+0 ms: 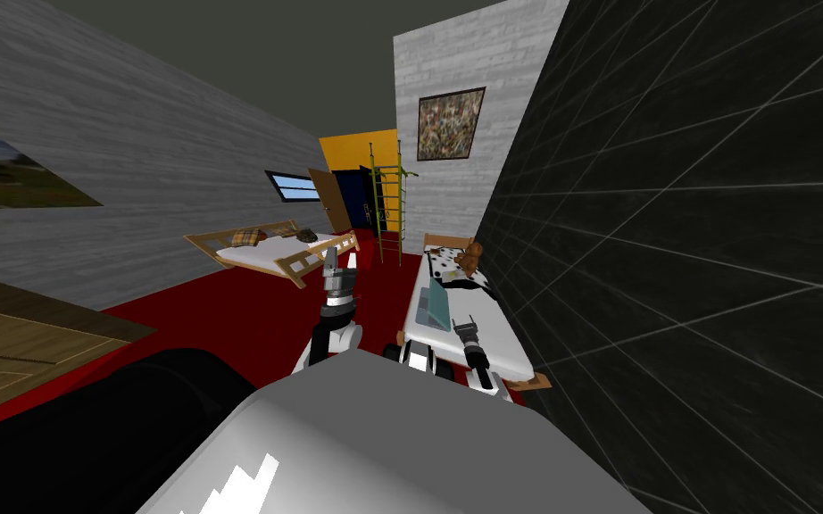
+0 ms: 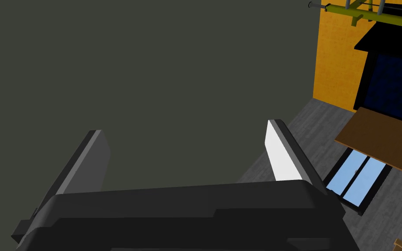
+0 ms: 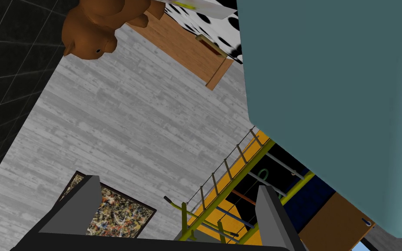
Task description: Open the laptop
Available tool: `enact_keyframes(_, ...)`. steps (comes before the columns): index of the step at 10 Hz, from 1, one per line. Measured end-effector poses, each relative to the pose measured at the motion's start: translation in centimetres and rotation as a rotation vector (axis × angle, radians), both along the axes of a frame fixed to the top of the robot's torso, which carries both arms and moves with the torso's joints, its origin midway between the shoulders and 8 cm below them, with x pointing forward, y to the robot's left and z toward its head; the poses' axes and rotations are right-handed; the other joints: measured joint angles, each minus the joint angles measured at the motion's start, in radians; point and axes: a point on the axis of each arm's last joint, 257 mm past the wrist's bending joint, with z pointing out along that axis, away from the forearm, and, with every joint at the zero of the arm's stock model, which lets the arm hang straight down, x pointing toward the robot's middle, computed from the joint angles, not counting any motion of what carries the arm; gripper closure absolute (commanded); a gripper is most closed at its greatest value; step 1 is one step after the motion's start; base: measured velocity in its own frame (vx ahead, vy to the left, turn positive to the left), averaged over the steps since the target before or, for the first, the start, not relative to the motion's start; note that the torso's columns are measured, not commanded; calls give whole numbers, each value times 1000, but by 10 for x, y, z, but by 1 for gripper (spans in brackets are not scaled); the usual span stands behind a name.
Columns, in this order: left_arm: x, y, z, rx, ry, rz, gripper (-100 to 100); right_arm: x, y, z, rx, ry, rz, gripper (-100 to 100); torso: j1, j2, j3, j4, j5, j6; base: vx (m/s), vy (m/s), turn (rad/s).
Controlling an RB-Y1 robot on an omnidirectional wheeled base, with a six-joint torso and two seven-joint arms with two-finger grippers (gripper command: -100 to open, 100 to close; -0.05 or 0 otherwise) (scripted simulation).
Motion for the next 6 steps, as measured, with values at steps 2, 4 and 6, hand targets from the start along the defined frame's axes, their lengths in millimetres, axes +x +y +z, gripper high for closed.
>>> enact_keyframes(2, 0, 0, 0, 0, 0, 0, 0, 0, 0, 0, -1, 0, 1, -100, 2, 1, 1, 0, 1, 0, -2, 5, -15)
enact_keyframes(4, 0, 0, 0, 0, 0, 0, 0, 0, 0, 0, -1, 0, 1, -100, 1, 2, 1, 1, 0, 0, 3, -7, 21)
enact_keyframes(6, 0, 0, 0, 0, 0, 0, 0, 0, 0, 0, -1, 0, 1, -100, 2, 2, 1, 1, 1, 0, 4, -10, 28)
